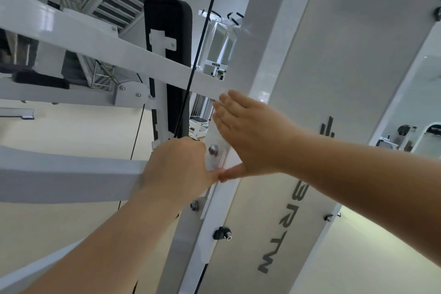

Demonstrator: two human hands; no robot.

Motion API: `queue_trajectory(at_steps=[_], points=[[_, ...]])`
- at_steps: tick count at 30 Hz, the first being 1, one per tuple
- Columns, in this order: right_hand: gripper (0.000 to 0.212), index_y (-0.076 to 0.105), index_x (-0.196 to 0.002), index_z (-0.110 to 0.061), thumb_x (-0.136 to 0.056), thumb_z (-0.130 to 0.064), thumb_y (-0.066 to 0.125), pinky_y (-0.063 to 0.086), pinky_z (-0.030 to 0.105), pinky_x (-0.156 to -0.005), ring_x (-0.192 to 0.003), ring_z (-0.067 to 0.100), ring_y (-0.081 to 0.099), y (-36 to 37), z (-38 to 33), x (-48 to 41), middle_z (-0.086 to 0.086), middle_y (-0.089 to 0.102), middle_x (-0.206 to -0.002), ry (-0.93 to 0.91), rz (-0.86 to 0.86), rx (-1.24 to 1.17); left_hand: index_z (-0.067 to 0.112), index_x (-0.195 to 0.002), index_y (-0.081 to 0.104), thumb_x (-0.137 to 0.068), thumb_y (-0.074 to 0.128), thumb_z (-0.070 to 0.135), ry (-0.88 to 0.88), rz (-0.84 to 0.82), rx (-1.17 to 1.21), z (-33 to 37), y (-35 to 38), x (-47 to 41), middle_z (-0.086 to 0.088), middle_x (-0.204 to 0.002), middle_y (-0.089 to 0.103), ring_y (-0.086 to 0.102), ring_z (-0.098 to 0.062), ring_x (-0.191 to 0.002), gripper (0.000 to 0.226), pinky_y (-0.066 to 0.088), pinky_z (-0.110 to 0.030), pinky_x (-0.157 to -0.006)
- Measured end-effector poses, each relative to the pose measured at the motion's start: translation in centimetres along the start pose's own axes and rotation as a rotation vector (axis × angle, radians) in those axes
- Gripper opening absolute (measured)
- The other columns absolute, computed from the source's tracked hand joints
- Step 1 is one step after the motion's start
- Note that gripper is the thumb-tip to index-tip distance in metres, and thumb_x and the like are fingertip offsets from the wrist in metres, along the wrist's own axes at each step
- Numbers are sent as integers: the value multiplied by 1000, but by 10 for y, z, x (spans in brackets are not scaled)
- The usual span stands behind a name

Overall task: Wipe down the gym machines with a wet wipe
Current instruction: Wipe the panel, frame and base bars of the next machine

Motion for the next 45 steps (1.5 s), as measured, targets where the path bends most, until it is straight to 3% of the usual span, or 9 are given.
queue_trajectory(at_steps=[3,6,11,14,18,26,34,41,45], points=[[117,-6,-159,1,-86,-90,5,-1,52,-126,-155,39,-14,14,11,16,23,-11,-167,191,147,-121,26,-77,43,-77,49,85,13,38,76,-1,-1,1,9,-75,51,52,-14,-70,59,45,-29,-65],[110,-11,-159,-3,-92,-85,16,3,53,-127,-154,36,-19,31,-4,29,18,-20,-167,371,266,-367,31,-85,45,-79,54,78,3,47,131,0,-1,1,11,-75,48,53,-14,-73,49,42,-30,-65],[105,-11,-158,-1,-96,-77,26,3,54,-127,-155,38,-16,61,-48,26,22,-17,-167,432,404,-568,27,-75,53,-79,54,74,-19,-34,119,-2,0,-2,11,-71,55,53,-9,-68,47,39,-27,-58],[104,-16,-157,-1,-97,-75,28,-3,51,-127,-155,38,-16,54,-11,6,23,-17,-166,632,499,-656,27,-75,56,-80,63,69,-40,-65,127,-1,-1,-3,12,-74,56,54,-8,-70,42,37,-27,-58],[103,-11,-158,1,-97,-73,25,-2,52,-126,-155,37,-15,32,33,-18,24,-15,-167,790,636,-802,26,-75,59,-76,66,69,-84,-83,150,-3,1,-6,9,-76,61,56,-9,-71,44,48,-31,-65],[103,-13,-157,-3,-96,-71,36,-3,52,-127,-154,39,-16,67,-52,2,24,-14,-167,576,629,-823,33,-82,61,-84,56,68,-67,-133,197,-5,4,-6,15,-80,64,58,-3,-73,36,43,-25,-62],[98,-3,-160,1,-99,-68,29,-1,53,-126,-155,38,-13,32,44,-26,22,-9,-168,777,779,-900,25,-79,58,-88,57,62,-51,-132,151,-3,6,-4,9,-80,61,56,-11,-76,38,46,-31,-70],[97,-4,-159,-1,-98,-69,30,0,54,-127,-155,41,-11,74,-91,9,22,-12,-167,505,669,-863,28,-82,56,-90,53,57,32,-47,107,-2,5,3,9,-80,60,59,-16,-78,31,45,-34,-68],[97,-2,-158,-1,-98,-69,31,2,54,-127,-155,42,-8,82,-74,8,22,-8,-167,485,704,-808,27,-84,55,-92,50,57,102,-34,49,0,5,4,10,-83,59,56,-17,-79,31,40,-33,-67]])
Point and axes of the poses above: each hand's wrist, its own x-axis away from the middle knuckle, its own y-axis out of the palm, z = x × y, the point moved 2 cm from there along -x, towards the middle knuckle
